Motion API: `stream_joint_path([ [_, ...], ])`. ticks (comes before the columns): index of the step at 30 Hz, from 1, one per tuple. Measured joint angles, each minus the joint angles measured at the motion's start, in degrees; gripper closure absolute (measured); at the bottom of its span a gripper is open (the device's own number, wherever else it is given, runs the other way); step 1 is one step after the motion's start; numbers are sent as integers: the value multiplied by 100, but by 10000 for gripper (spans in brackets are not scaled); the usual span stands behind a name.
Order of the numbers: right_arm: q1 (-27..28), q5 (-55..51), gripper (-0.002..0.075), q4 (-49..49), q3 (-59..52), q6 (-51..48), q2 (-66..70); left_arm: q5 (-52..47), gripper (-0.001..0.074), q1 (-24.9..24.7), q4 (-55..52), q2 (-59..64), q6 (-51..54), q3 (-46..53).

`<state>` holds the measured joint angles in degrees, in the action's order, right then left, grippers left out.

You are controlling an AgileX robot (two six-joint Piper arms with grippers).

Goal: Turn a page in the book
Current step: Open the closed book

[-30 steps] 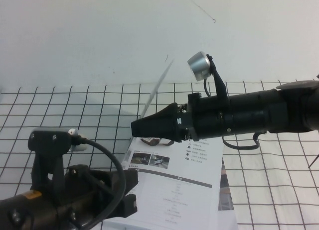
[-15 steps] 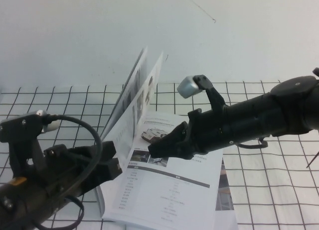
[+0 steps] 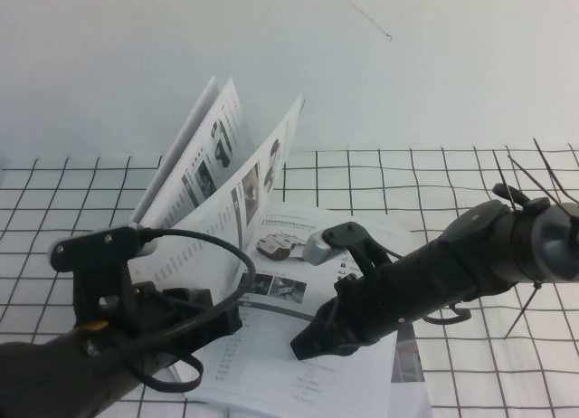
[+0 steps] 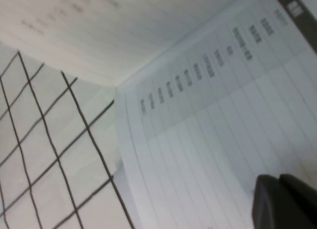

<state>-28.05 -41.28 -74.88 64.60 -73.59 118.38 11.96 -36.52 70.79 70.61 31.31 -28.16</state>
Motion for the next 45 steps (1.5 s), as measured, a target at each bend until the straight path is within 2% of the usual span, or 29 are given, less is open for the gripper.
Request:
stream_joint_path([
  [4, -11, 0, 727, 750, 0, 472, 1, 35, 738, 0, 10, 193, 0, 0],
  [7, -11, -63, 727, 1523, 25, 1217, -11, 22, 738, 126, 10, 275, 0, 0],
  [13, -44, -234, 726, 3246, 123, 2954, -200, -469, 738, 910, 10, 355, 0, 0],
  [17, -44, -287, 726, 3791, 163, 3492, -266, -1294, 738, 1517, -22, 490, 42, 0],
  [20, -57, -326, 726, 3977, 198, 3643, -289, -1812, 738, 1712, -47, 685, 183, 0],
  [31, -46, -305, 727, 5155, 435, 3777, -534, -2139, 738, 1765, -104, 1630, 530, 0],
  [36, -36, -348, 727, 5663, 462, 4028, -898, -2265, 738, 1765, -104, 1684, 616, 0],
  [41, -36, -427, 727, 6102, 462, 4291, -1505, -2515, 737, 1765, -104, 1196, 722, 0],
  [45, -36, -480, 727, 6398, 462, 4348, -2320, -2579, 737, 1765, -104, 236, 864, 0],
])
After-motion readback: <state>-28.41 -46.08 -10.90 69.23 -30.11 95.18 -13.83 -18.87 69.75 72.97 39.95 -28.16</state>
